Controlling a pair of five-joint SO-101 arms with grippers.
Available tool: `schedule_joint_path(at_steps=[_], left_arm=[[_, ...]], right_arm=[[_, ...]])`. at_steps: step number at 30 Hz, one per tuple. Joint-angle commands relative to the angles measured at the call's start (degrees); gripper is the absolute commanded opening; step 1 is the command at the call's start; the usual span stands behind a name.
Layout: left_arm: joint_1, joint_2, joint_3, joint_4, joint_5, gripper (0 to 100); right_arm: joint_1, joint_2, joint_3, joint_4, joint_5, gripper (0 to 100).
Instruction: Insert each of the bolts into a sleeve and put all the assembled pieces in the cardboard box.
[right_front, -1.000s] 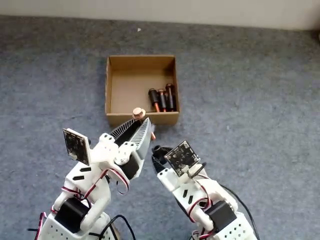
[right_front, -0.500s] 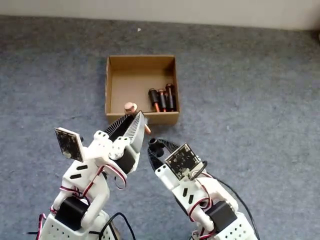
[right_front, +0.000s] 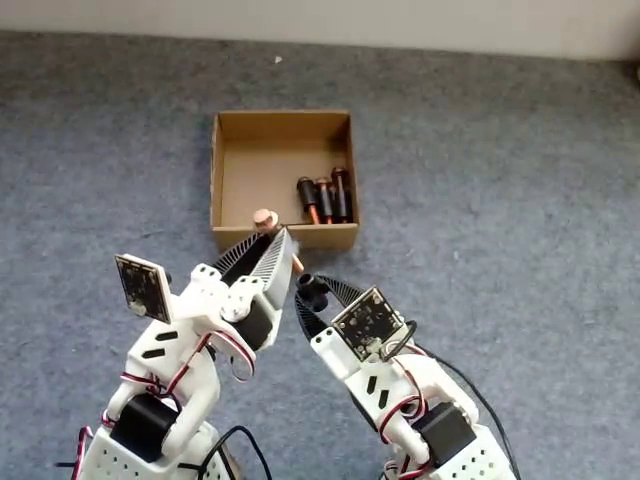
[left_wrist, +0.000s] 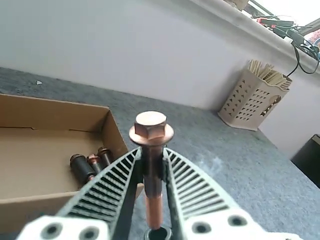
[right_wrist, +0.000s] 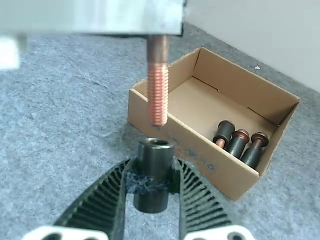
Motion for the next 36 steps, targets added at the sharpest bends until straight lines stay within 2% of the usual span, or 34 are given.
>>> schedule_joint_path(at_steps=[1, 15, 18, 23, 26, 30, 32, 36], left_arm=[[1.1, -0.66, -0.04, 0.97, 0.53, 1], [6.2, -0.66, 0.92, 3.69, 0.18, 1], [6.37, -0.66, 0.48, 6.95, 0.26, 1], [10.95, -0.66, -0.84, 12.92, 0.09, 1], [11.47, -0.66, -4.44, 18.02, 0.09, 8], [11.38, -0.66, -7.52, 24.18, 0.09, 27], [11.38, -0.66, -7.96, 26.55, 0.09, 33], [11.03, -0.66, -8.04, 28.66, 0.0, 31]], right_arm=[[-0.75, -1.1, -4.44, -1.89, 0.7, 0.5], [-2.51, -1.1, -7.34, -1.8, 0.79, 0.5], [-2.33, -1.1, -7.6, -1.89, 0.79, 0.5], [-2.24, -1.1, -10.51, -1.89, 0.79, 0.5], [-2.24, -1.1, -11.56, -1.89, 0.79, 0.5], [-2.24, -1.1, -11.21, -1.89, 0.79, 0.5], [-2.24, -1.1, -11.21, -1.89, 0.79, 0.5], [-2.24, -1.1, -11.21, -1.89, 0.79, 0.5]])
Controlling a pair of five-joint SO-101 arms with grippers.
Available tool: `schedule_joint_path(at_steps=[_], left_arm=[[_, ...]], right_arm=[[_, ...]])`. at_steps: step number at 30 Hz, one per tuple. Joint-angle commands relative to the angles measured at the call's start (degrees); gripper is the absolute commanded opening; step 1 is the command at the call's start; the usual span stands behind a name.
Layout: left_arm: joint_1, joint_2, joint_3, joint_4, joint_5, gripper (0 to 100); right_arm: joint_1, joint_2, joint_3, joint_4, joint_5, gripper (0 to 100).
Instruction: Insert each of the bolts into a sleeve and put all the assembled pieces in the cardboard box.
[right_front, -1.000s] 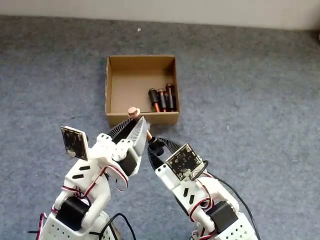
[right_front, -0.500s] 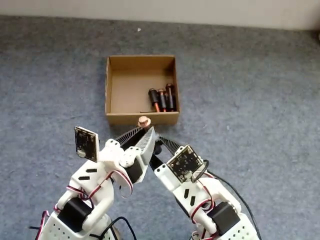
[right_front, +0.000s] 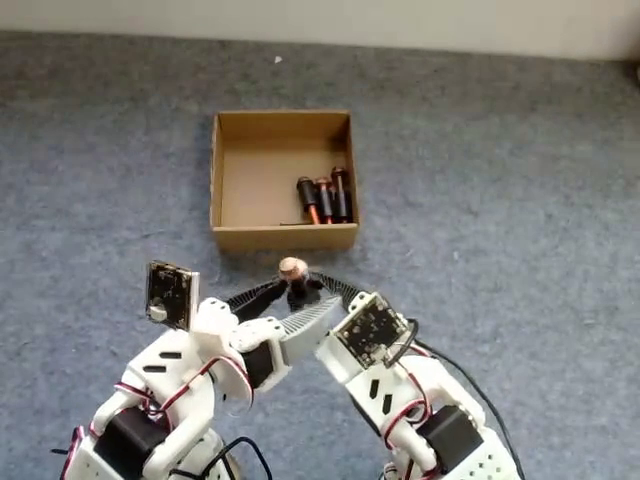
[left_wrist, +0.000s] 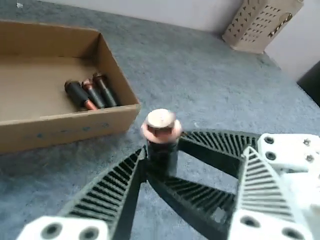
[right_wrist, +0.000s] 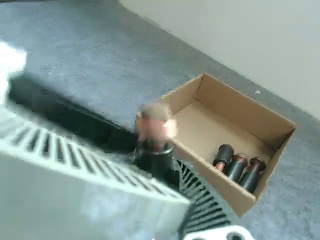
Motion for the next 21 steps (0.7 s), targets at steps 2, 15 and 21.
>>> schedule_joint_path(at_steps=[2, 15, 21], left_arm=[[-1.19, -0.13, -1.45, 2.9, -0.35, 29], [-26.15, -0.13, -0.13, 3.69, -7.21, 1], [-29.93, -0.13, 9.45, 3.6, -7.21, 1]], right_arm=[[-0.31, -1.19, -5.76, -1.89, 0.26, 0.5], [10.24, -1.19, 1.27, -1.63, -0.09, 0.5], [10.33, -1.19, 3.12, 2.86, 0.09, 0.5]])
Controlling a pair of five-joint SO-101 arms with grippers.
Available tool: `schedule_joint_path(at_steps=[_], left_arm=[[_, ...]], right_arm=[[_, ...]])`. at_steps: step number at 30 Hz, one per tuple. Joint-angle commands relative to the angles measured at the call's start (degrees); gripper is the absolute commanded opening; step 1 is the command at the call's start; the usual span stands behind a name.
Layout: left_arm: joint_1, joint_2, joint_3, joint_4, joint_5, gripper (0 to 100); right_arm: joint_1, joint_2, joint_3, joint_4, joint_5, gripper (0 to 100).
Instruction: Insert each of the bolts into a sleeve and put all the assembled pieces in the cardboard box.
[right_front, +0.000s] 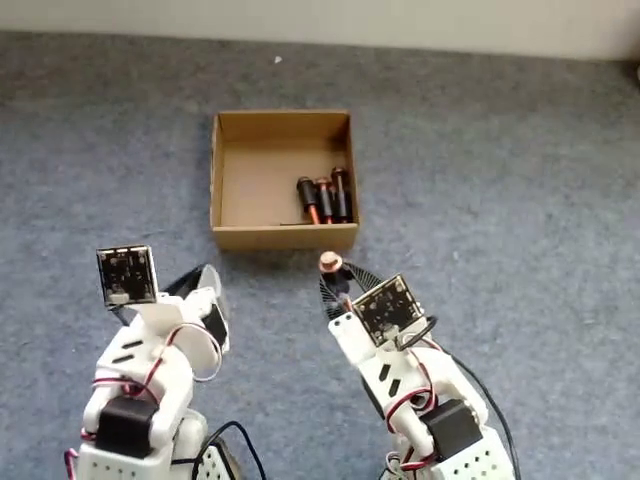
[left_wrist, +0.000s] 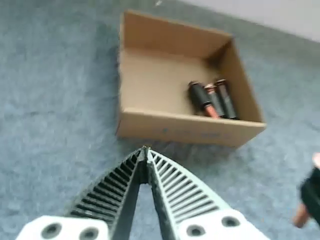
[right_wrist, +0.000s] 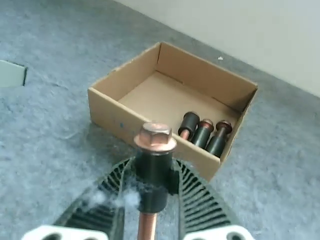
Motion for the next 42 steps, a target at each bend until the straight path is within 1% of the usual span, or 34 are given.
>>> schedule_joint_path(at_steps=[1, 5, 8, 11, 17, 22, 27, 32, 35, 37, 42], left_arm=[[-1.19, -0.48, 6.46, -0.18, -0.62, 1], [-1.27, -0.48, 10.68, -0.18, -0.88, 1], [-1.19, -0.48, 11.38, -0.26, -0.88, 1], [-1.19, -0.48, 12.09, -0.97, -0.88, 1], [-1.54, -0.48, 15.69, -6.95, -0.88, 1], [-1.63, -0.48, 15.69, -6.77, -0.88, 1], [-1.63, -0.4, 15.69, -6.77, -0.88, 1], [-1.63, -0.4, 15.69, -6.77, -0.88, 1], [-1.63, -0.4, 15.69, -6.77, -0.88, 1], [-1.54, -0.4, 15.69, -6.77, -0.88, 1], [-1.54, -0.4, 15.69, -6.77, -0.88, 1]], right_arm=[[0.92, -1.1, -1.1, 3.47, 0.09, 0.5], [0.92, 0.04, -3.91, 4.35, 0.35, 0.6], [0.66, 7.34, -8.75, 1.19, 1.58, 0.6], [0.57, 20.26, -15.43, -4.62, 3.78, 0.6], [0.75, 49.54, -29.85, -20.44, 4.04, 0.6], [0.75, 69.93, -40.04, -31.52, 4.04, 0.6], [0.75, 86.99, -49.89, -37.23, 4.04, 0.6], [0.84, 99.82, -58.77, -36.09, 4.04, 1.9], [0.66, 104.31, -63.43, -27.65, 3.69, 11.2], [0.66, 105.8, -66.68, -22.9, 3.69, 14.5], [0.66, 104.31, -70.55, -17.8, 3.78, 14.5]])
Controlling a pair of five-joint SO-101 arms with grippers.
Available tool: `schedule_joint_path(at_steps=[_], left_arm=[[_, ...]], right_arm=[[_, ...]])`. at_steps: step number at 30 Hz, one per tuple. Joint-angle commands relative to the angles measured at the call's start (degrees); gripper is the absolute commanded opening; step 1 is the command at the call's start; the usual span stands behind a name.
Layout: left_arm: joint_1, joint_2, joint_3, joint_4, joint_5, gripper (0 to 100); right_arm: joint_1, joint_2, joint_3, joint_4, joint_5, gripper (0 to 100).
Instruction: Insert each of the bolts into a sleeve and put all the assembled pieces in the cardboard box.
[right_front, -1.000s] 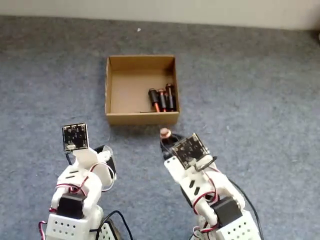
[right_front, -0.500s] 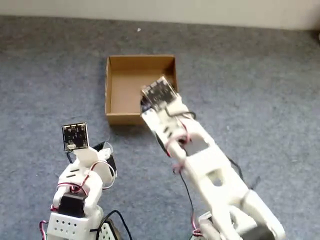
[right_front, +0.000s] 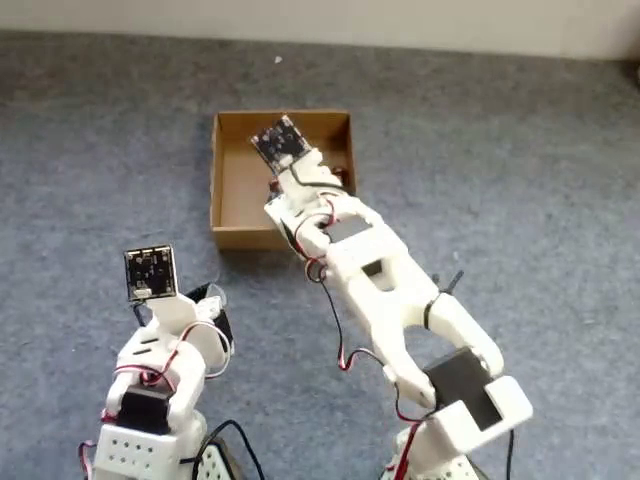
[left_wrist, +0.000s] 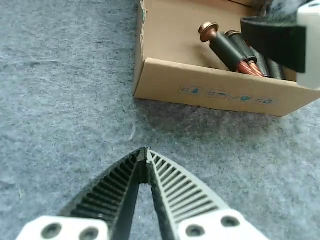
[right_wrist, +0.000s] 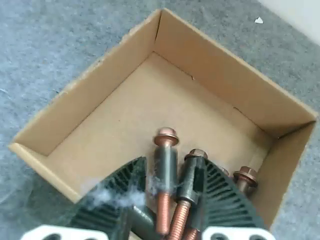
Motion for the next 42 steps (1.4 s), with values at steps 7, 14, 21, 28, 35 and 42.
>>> schedule_joint_path(at_steps=[7, 14, 21, 28, 35, 42], left_arm=[[-0.75, -0.22, 1.27, -1.23, -0.62, 1], [-0.66, -0.22, 1.27, -1.23, -0.62, 1], [-0.66, -0.22, 1.27, -1.23, -0.62, 1], [-0.57, -0.22, 1.27, -1.23, -0.62, 1], [-0.4, -0.22, 1.27, -1.32, -0.62, 1], [-0.4, -0.22, 1.27, -1.49, -0.62, 1]], right_arm=[[0.92, -14.46, 1.01, 9.8, 0.35, 10.3], [0.92, -32.4, 17.19, 14.55, 0.26, 0.7], [1.36, -53.41, 36.09, 17.45, 0.09, 0.7], [9.01, -78.64, 54.2, 18.33, 0.09, 0.7], [11.3, -100.88, 63.87, 28.26, 0.09, 0.6], [11.38, -106.68, 69.76, 33.01, 0.09, 0.6]])
